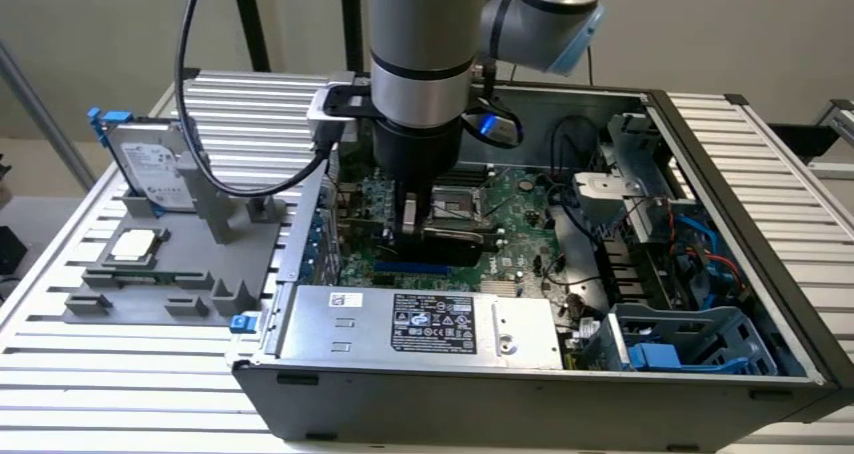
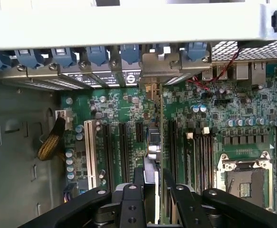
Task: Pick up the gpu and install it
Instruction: 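Insert the gpu into the slot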
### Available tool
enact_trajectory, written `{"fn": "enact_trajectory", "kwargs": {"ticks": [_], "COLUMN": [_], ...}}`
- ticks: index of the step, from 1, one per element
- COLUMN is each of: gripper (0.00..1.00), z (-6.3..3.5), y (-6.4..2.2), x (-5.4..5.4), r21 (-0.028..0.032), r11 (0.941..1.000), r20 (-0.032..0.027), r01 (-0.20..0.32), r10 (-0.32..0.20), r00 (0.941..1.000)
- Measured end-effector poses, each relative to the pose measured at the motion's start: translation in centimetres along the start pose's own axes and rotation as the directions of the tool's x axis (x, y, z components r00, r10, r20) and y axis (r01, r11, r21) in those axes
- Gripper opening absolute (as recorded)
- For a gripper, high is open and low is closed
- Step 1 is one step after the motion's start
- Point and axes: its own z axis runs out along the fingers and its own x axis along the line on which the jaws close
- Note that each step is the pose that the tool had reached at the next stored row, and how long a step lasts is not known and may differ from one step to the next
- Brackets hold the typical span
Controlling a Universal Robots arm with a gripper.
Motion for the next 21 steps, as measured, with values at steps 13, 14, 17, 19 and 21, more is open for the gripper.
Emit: {"fn": "enact_trajectory", "kwargs": {"ticks": [13, 14, 17, 19, 21], "gripper": [0.0, 0.0, 0.0, 0.0, 0.0], "z": [0.46, 0.49, 0.59, 0.66, 0.72], "y": [0.06, 0.07, 0.08, 0.1, 0.15], "x": [-0.15, -0.17, -0.31, -0.4, -0.46], "r21": [0.0, 0.0, -0.0002, -0.0001, -0.0003], "r11": [1.0, 1.0, 1.0, 1.0, 1.0], "r20": [0.0006, 0.0006, 0.0006, 0.0007, 0.0004], "r01": [0.002, 0.003, 0.005, 0.006, 0.007], "r10": [-0.002, -0.003, -0.005, -0.006, -0.007], "r00": [1.0, 1.0, 1.0, 1.0, 1.0]}}
